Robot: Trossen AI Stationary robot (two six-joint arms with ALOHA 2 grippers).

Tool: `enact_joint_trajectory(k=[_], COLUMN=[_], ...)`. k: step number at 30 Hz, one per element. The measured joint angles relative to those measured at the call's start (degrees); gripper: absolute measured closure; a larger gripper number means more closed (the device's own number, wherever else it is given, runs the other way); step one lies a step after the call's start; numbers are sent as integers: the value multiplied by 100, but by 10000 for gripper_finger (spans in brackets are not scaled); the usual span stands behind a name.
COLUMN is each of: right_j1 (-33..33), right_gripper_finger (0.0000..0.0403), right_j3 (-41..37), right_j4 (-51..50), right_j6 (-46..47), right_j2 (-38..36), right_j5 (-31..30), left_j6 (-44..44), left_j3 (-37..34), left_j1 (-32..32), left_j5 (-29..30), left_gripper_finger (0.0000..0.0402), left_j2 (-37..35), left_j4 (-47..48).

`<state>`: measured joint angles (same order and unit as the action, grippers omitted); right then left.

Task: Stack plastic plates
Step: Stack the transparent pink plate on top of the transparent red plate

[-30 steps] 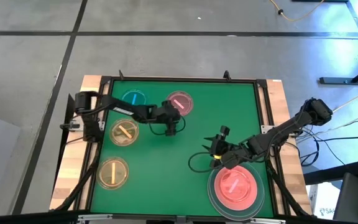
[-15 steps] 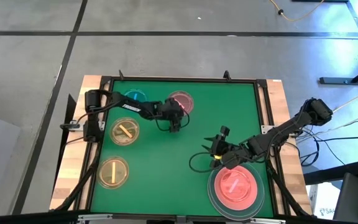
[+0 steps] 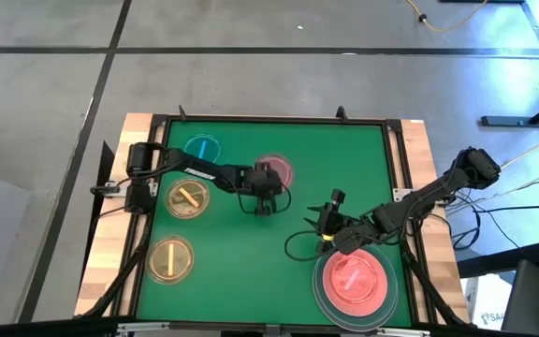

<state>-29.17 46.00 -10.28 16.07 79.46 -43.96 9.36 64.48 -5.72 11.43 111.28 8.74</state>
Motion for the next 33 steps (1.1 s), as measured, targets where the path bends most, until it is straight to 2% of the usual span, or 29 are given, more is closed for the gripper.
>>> enact_joint_trajectory(k=[5, 9, 12, 16, 21, 26, 33], right_j1=[-3, -7, -7, -7, -7, -4, 0], right_gripper_finger=[265, 265, 265, 265, 265, 267, 329], right_j3=[2, 3, 6, 4, 7, 7, 7], right_j4=[-19, 23, 142, 651, 1091, 1071, 1049], right_j6=[-220, -451, -516, -1049, -1612, -1631, -1633], right_j2=[0, 12, 124, 413, 612, 612, 751], right_j5=[85, 734, 1177, 1288, 1510, 1460, 1501], left_j6=[66, 299, 439, 714, 922, 925, 929], left_j3=[182, 180, 182, 184, 184, 184, 184], left_j1=[596, 1128, 1505, 1871, 1952, 1918, 1935], left_j5=[41, 19, -203, -533, -496, -501, -522], left_gripper_finger=[397, 399, 398, 399, 399, 398, 398], left_j2=[-457, -838, -1112, -1223, -1224, -1224, -1225], left_j4=[323, 446, 416, 315, 272, 254, 170])
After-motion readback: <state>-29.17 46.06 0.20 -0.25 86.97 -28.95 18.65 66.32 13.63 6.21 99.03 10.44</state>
